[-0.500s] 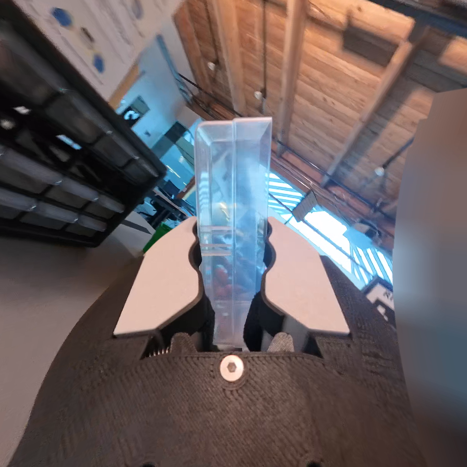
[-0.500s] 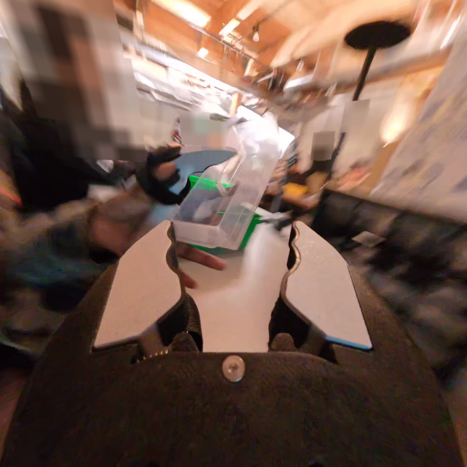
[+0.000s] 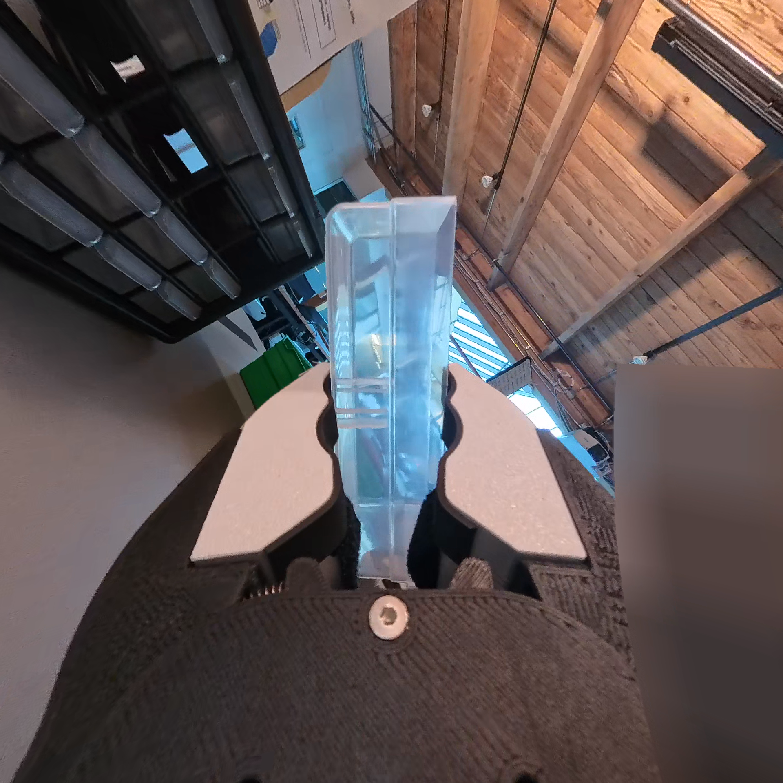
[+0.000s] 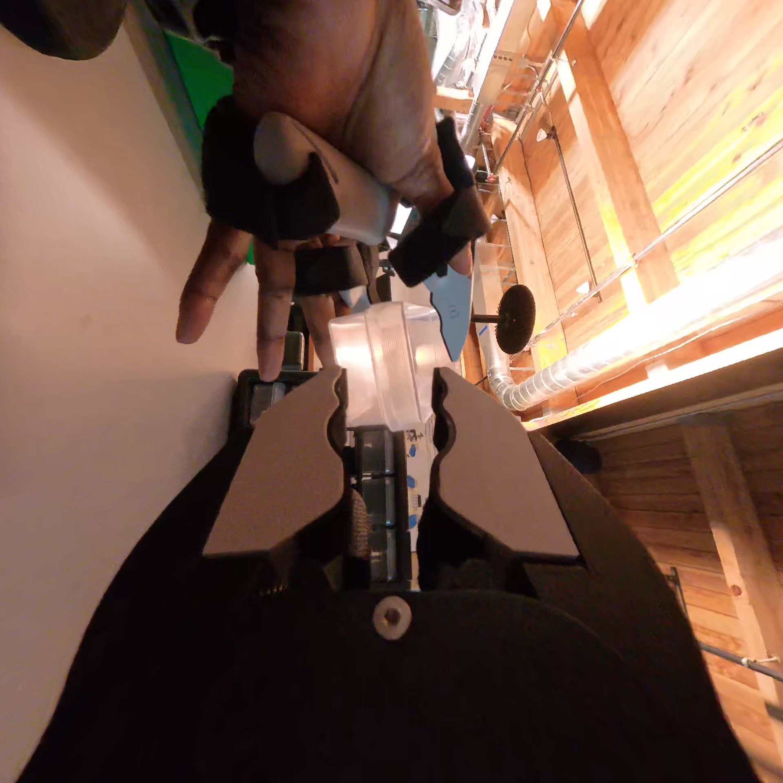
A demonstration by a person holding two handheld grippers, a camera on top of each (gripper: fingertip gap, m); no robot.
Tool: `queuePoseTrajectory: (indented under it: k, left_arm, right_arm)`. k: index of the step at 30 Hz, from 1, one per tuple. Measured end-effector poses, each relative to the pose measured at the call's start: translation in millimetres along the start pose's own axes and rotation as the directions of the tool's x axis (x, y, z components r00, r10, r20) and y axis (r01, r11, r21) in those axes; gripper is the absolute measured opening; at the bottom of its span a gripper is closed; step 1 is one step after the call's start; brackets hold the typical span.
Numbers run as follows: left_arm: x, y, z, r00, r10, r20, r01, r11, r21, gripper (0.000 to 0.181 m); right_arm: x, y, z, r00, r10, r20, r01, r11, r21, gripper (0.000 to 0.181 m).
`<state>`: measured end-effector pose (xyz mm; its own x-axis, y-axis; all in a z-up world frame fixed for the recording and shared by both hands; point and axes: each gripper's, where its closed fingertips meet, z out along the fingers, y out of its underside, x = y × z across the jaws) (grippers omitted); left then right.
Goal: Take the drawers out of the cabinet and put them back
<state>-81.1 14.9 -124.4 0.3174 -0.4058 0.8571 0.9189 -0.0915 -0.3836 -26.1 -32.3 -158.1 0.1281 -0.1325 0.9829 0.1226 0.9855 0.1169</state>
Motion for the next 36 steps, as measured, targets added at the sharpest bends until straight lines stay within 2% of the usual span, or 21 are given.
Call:
queuePoseTrajectory:
  k: [3,9,12,15,16,17,19,20,23,25,26,28,29,32,33,34,36]
  left_arm:
    - [-3.1,1.8,0.9,1.000,-0.001,0.014,0.001,1.000,0.001,0.047]
    - [5.4,0.6,4.3,0.999,0.050,-0.014,-0.050,0.998,-0.041,0.048]
    - [10.7,-1.1,3.1,0.986,0.163,-0.025,-0.165,0.980,-0.109,0.060]
    - [11.1,-14.2,-2.1,0.919,0.395,0.013,-0.388,0.909,-0.153,0.064]
    - [8.9,-19.7,-3.4,0.859,0.510,0.038,-0.495,0.848,-0.189,0.064]
    - [4.9,-25.5,-4.5,0.767,0.639,0.062,-0.609,0.755,-0.245,0.061]
    - [-9.5,-46.4,-7.6,0.494,0.859,0.134,-0.768,0.504,-0.395,0.036]
    - [-9.2,-60.7,-6.4,0.381,0.909,0.171,-0.800,0.417,-0.432,0.035]
    - [14.6,-94.4,14.3,0.139,0.974,0.178,-0.864,0.207,-0.458,0.029]
    - [24.0,-121.6,35.8,-0.052,0.982,0.184,-0.868,0.047,-0.494,0.020]
    - [21.7,-132.5,48.0,-0.104,0.979,0.176,-0.845,0.007,-0.535,0.012]
    - [9.6,-152.9,76.2,-0.122,0.978,0.166,-0.790,0.005,-0.612,0.000]
    - [0.5,-157.6,91.8,-0.095,0.986,0.136,-0.767,0.015,-0.641,0.000]
    - [-34.6,-156.9,133.0,0.100,0.994,0.043,-0.660,0.098,-0.745,0.000]
    - [-44.9,-157.2,144.3,0.143,0.989,0.027,-0.623,0.111,-0.774,0.000]
    - [-55.8,-158.2,152.8,0.163,0.986,0.015,-0.581,0.108,-0.807,0.000]
    - [-78.5,-160.4,161.1,0.157,0.988,-0.008,-0.483,0.070,-0.873,0.000]
  right_arm:
    - [-1.4,0.3,2.9,0.998,-0.067,-0.011,0.066,0.997,-0.031,0.019]
    - [3.1,6.8,2.9,1.000,0.000,-0.003,0.000,0.998,-0.058,0.016]
    - [12.3,20.8,-0.6,0.993,0.114,-0.013,-0.115,0.989,-0.093,0.016]
    - [16.7,40.9,-8.9,0.979,0.206,0.005,-0.203,0.969,-0.141,0.016]
    - [15.9,47.7,-12.5,0.974,0.225,0.020,-0.219,0.962,-0.162,0.016]
    - [13.8,54.7,-16.3,0.968,0.247,0.041,-0.235,0.954,-0.185,0.016]
    - [7.2,69.5,-24.0,0.951,0.295,0.090,-0.267,0.933,-0.241,0.016]
    - [5.2,76.2,-27.9,0.945,0.312,0.101,-0.277,0.924,-0.263,0.016]
    - [3.0,95.2,-36.7,0.946,0.306,0.103,-0.261,0.912,-0.316,0.016]
    - [-1.5,106.0,-39.7,0.943,0.312,0.118,-0.254,0.901,-0.351,0.016]
    - [-3.5,110.1,-40.4,0.938,0.325,0.123,-0.262,0.894,-0.362,0.016]
    - [-6.2,115.6,-40.3,0.926,0.357,0.122,-0.291,0.882,-0.372,0.016]
    - [-8.1,118.3,-40.1,0.920,0.372,0.124,-0.303,0.875,-0.379,0.016]
    - [-16.1,129.9,-39.9,0.907,0.397,0.142,-0.308,0.853,-0.422,0.016]
    - [-19.4,134.0,-39.5,0.901,0.407,0.151,-0.307,0.844,-0.440,0.016]
    - [-23.0,138.1,-38.7,0.894,0.416,0.164,-0.305,0.836,-0.456,0.016]
    - [-29.1,145.4,-36.0,0.883,0.428,0.192,-0.294,0.824,-0.484,0.016]
